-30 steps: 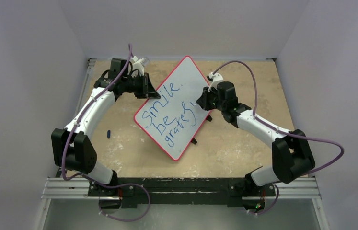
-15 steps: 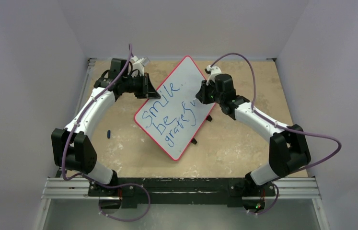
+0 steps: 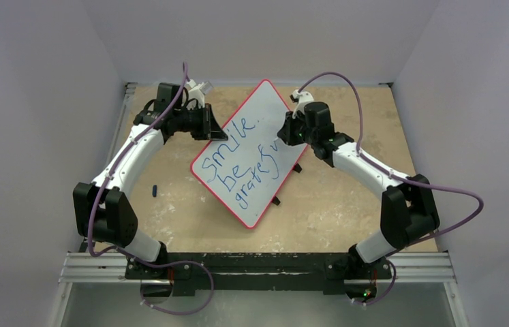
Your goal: Write a sentence on the whiteboard
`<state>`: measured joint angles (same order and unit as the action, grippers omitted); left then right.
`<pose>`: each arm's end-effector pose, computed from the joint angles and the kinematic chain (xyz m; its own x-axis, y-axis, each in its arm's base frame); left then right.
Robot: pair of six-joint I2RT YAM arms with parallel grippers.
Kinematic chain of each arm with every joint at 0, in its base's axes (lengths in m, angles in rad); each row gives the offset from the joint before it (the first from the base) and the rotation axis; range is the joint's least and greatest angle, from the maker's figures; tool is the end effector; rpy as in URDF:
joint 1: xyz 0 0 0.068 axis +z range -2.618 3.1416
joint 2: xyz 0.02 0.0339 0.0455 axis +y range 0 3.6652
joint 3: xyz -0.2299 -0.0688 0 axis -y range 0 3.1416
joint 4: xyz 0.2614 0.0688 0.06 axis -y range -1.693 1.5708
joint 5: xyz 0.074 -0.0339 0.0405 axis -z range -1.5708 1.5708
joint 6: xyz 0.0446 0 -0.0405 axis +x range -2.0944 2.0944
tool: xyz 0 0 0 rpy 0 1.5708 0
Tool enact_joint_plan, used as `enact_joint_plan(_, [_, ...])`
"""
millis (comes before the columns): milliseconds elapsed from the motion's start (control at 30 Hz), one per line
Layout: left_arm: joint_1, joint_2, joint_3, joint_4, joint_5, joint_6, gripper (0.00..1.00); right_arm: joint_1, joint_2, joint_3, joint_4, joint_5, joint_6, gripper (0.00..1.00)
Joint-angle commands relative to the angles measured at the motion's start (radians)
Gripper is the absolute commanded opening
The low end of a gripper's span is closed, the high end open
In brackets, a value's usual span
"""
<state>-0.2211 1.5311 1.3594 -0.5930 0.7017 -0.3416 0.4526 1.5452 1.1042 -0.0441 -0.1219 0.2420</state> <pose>0.3417 -0.1063 0.2829 -0.8448 -0.0723 -0.5302 0.3597 0.6567 -0.6628 0.3400 0.1714 0.2309 -0.5343 0.0047 -0.8453 -0.4148 0.8698 0.2670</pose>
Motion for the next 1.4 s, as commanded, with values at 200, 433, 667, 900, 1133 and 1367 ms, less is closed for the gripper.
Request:
enact_joint_plan(200, [0.002, -0.049, 0.020, 0.061, -0.009, 0.041, 0.00, 0.006, -0.060, -0.103, 0.039, -0.017, 0.006, 0.00])
enact_joint_plan(433, [0.002, -0.051, 0.018, 0.061, -0.010, 0.041, 0.00, 0.005, -0.071, -0.144, 0.039, 0.004, 0.006, 0.00])
enact_joint_plan(667, [0.002, -0.052, 0.018, 0.061, -0.008, 0.041, 0.00, 0.003, -0.068, -0.136, 0.024, 0.071, -0.017, 0.00])
enact_joint_plan(900, [0.002, -0.051, 0.018, 0.062, -0.007, 0.039, 0.00, -0.006, -0.085, -0.101, -0.011, 0.087, -0.030, 0.00])
enact_joint_plan(1133, [0.002, -0.049, 0.018, 0.064, -0.007, 0.040, 0.00, -0.006, -0.160, -0.086, -0.033, 0.067, -0.027, 0.00])
enact_joint_plan(1367, [0.001, -0.051, 0.018, 0.063, -0.007, 0.039, 0.00, -0.007, -0.189, -0.060, -0.006, 0.080, -0.018, 0.00])
